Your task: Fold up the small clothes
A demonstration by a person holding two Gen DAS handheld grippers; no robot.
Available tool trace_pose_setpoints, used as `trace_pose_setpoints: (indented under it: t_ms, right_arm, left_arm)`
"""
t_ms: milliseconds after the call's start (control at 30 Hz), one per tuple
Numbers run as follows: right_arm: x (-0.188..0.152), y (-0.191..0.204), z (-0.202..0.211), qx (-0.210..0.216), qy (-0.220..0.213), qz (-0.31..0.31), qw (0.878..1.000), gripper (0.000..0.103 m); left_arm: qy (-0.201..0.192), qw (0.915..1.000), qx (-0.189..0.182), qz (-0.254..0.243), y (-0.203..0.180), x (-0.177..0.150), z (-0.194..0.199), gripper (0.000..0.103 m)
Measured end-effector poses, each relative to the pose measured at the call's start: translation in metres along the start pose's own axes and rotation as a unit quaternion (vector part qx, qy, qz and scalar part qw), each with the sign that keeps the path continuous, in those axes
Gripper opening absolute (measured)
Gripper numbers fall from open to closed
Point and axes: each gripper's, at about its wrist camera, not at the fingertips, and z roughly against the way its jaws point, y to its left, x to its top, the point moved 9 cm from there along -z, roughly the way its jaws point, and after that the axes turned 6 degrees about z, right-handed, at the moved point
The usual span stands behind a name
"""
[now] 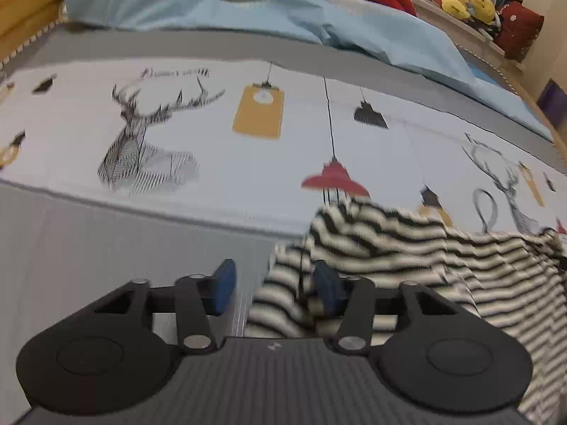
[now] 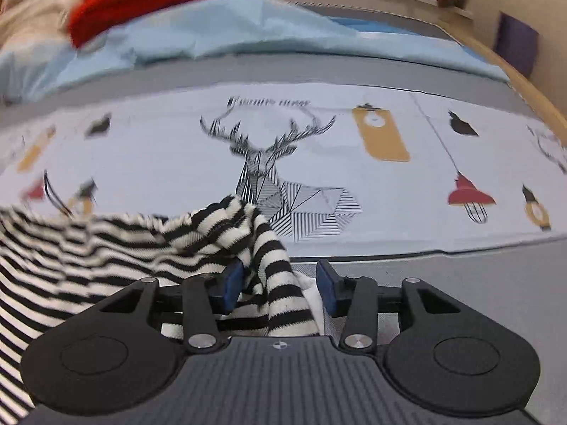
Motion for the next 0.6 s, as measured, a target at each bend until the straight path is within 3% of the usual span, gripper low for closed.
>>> trace_pose_setpoints:
  t_ms: [167,267,333,500,600]
  right_arm:
    - [-0.032,-0.015,0.030,0.043,0.033,-0.049,0.997,0.049]
    - [-0.064,-0.018,0.042,0.043,0.071,-0.026,0.996,0.049]
    - [-0.083,-0.022,0.051,0.039,0.090,-0.026,0.995,0.050]
    - [-0.118,-0.031,0.078,0.044,0.108,-0.069,0.991,0.050]
    - [-0.131,-0.032,0.087,0.049,0.116,-0.091,0.988,0.051]
  left_arm:
    - [0.060,0.9976,-0.030,0.019,0.022,-0.040,0.016,0.067]
    - [0.094,0.9878,-0.056,0.111,0.043,-0.062,0.031,0.067]
    - [0.095,0.9798,-0.084,0.155,0.049,-0.072,0.046,0.067]
    - [0.077,0.9898,-0.043,0.112,0.058,-0.091,0.062,0.067]
    - [0.088,0.9892,-0.014,0.117,0.067,-0.100,0.058,0.066]
